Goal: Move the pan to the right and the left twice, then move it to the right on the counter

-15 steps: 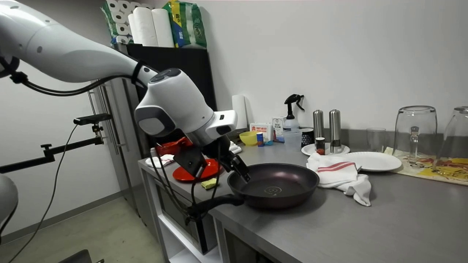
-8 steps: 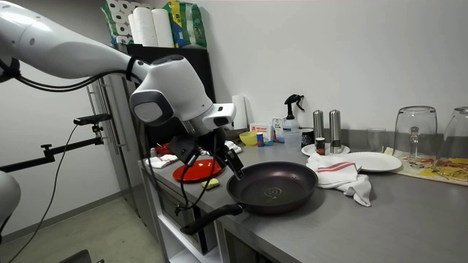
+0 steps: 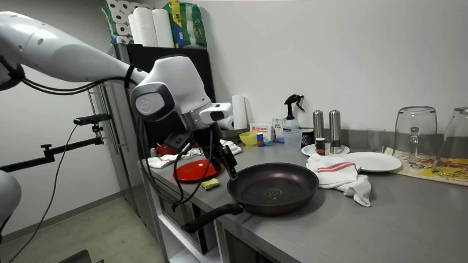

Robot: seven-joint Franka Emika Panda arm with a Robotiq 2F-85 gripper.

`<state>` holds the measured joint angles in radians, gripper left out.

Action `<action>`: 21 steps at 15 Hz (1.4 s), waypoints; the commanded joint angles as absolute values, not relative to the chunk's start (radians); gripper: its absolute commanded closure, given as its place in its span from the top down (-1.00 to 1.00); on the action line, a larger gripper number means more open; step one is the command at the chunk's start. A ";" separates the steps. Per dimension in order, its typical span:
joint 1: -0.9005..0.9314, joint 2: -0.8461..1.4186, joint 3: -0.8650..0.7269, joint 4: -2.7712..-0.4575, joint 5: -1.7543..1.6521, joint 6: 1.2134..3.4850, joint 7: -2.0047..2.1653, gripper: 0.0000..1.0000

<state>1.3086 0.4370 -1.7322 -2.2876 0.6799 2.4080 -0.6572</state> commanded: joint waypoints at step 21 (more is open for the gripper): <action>1.485 0.367 -1.945 -2.197 0.369 2.114 -0.547 1.00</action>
<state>1.4578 0.3620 -1.9072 -2.2127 0.3786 2.1615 -0.5287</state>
